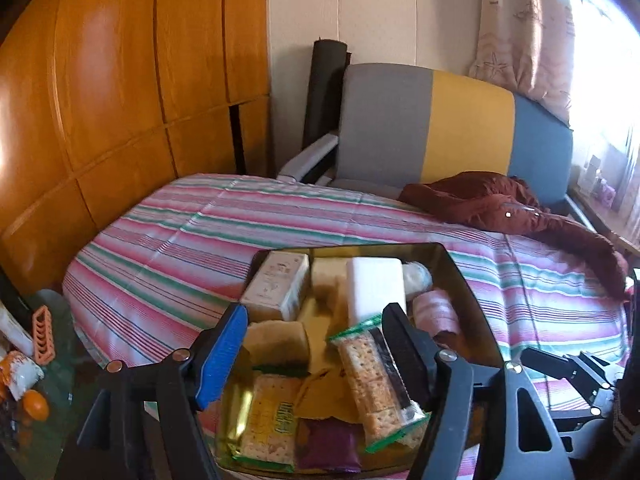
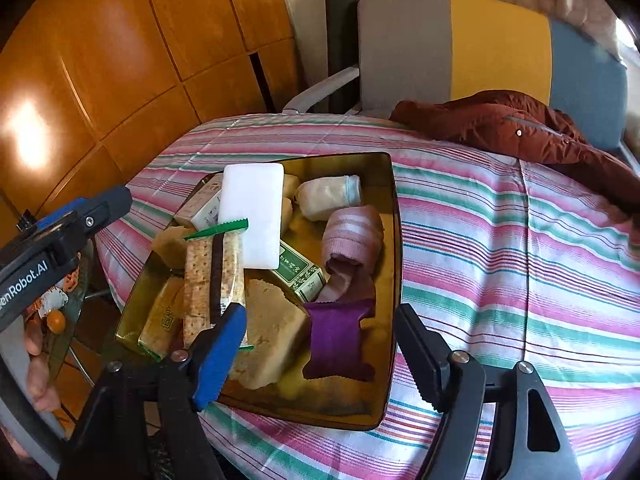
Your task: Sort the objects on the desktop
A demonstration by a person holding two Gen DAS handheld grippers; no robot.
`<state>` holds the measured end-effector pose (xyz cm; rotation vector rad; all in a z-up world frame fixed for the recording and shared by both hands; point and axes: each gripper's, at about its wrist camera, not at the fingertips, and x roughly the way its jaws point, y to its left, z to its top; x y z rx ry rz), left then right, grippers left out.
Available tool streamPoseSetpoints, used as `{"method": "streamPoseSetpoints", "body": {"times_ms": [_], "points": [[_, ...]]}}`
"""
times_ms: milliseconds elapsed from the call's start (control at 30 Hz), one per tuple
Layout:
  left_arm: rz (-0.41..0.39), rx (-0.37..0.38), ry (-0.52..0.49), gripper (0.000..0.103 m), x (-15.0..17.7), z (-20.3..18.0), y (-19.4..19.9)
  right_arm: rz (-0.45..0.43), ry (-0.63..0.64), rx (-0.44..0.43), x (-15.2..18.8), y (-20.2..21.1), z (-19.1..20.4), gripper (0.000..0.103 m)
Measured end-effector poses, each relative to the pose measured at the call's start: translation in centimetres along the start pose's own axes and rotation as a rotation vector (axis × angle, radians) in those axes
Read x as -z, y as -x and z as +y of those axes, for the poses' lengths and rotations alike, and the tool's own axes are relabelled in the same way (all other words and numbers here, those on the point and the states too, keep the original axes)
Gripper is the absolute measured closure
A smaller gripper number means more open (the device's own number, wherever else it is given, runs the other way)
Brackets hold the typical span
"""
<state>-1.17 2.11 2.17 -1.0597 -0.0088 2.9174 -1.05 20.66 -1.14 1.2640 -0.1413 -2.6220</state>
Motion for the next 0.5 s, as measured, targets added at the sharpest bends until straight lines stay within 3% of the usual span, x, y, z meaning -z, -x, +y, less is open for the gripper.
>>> {"method": "streamPoseSetpoints", "body": {"times_ms": [200, 333, 500], "points": [[0.008, 0.014, 0.006, 0.033, 0.2, -0.1, -0.1, -0.015, 0.010, 0.016, 0.1, 0.6, 0.2, 0.023], [-0.014, 0.008, -0.006, 0.044, 0.4, -0.3, 0.1, -0.016, 0.005, 0.022, 0.3, 0.7, 0.0, 0.023], [-0.018, 0.015, -0.016, 0.044, 0.3, -0.4, 0.0, -0.043, -0.013, 0.029, 0.1, 1.2, -0.4, 0.023]]}}
